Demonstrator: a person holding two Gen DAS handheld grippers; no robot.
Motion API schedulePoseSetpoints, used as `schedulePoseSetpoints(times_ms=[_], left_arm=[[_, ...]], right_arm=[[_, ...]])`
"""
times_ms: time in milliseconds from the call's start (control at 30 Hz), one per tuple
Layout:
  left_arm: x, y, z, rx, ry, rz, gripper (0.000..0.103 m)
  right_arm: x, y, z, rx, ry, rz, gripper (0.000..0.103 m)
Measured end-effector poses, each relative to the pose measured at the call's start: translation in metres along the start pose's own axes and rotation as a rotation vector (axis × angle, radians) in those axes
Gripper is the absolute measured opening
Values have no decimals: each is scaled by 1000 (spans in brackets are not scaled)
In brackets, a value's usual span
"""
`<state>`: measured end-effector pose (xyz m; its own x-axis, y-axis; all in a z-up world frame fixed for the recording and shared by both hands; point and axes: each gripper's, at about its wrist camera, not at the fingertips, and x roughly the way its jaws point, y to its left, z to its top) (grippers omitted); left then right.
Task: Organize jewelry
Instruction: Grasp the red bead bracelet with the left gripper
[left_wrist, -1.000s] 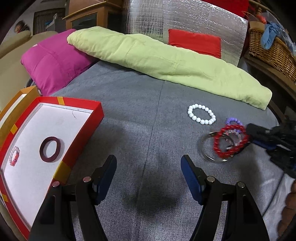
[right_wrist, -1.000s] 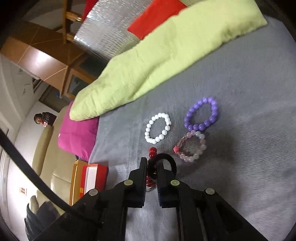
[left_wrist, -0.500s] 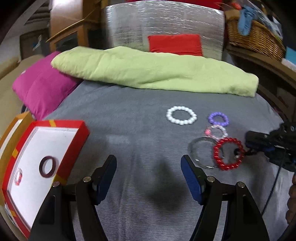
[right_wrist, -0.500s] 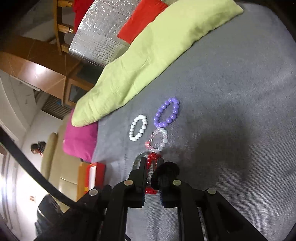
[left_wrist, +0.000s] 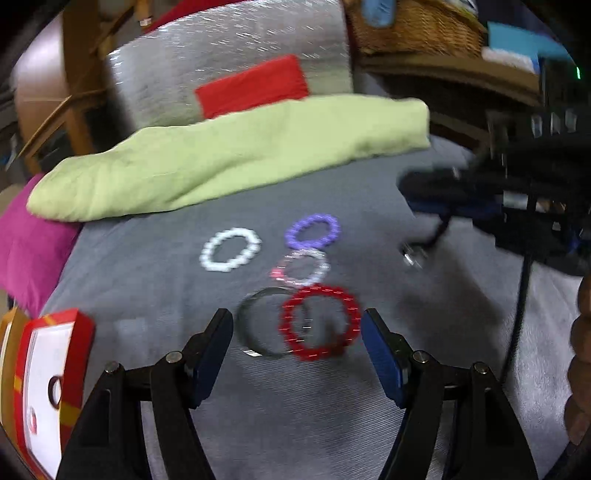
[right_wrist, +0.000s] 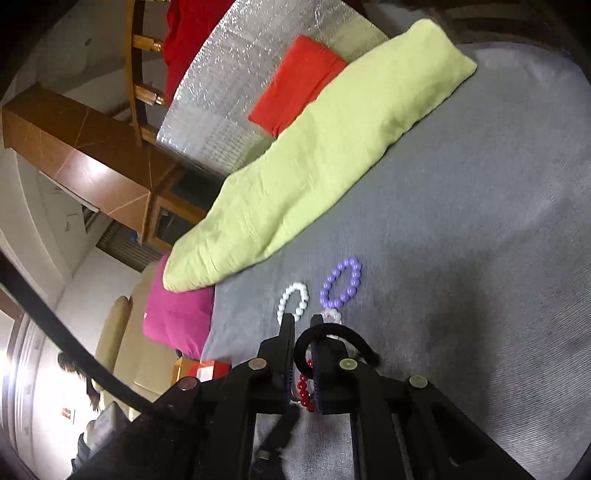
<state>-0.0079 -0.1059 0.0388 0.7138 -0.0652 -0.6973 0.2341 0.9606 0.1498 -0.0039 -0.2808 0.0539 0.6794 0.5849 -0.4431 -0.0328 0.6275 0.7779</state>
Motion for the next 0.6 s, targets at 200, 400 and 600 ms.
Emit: schedulePoseSetpoints(times_ms=[200,400,600], left_arm=[[13,9,3,-83,47,-5,73],[21,27,2,-150,82,-8,71],[42,28,3,-177,165,-94,10]], right_arm=[[-10,-6,8,27,-31,9,10],[-11,-2,9,21,-28,29,9],[-10,-2,8,19,-26,33,9]])
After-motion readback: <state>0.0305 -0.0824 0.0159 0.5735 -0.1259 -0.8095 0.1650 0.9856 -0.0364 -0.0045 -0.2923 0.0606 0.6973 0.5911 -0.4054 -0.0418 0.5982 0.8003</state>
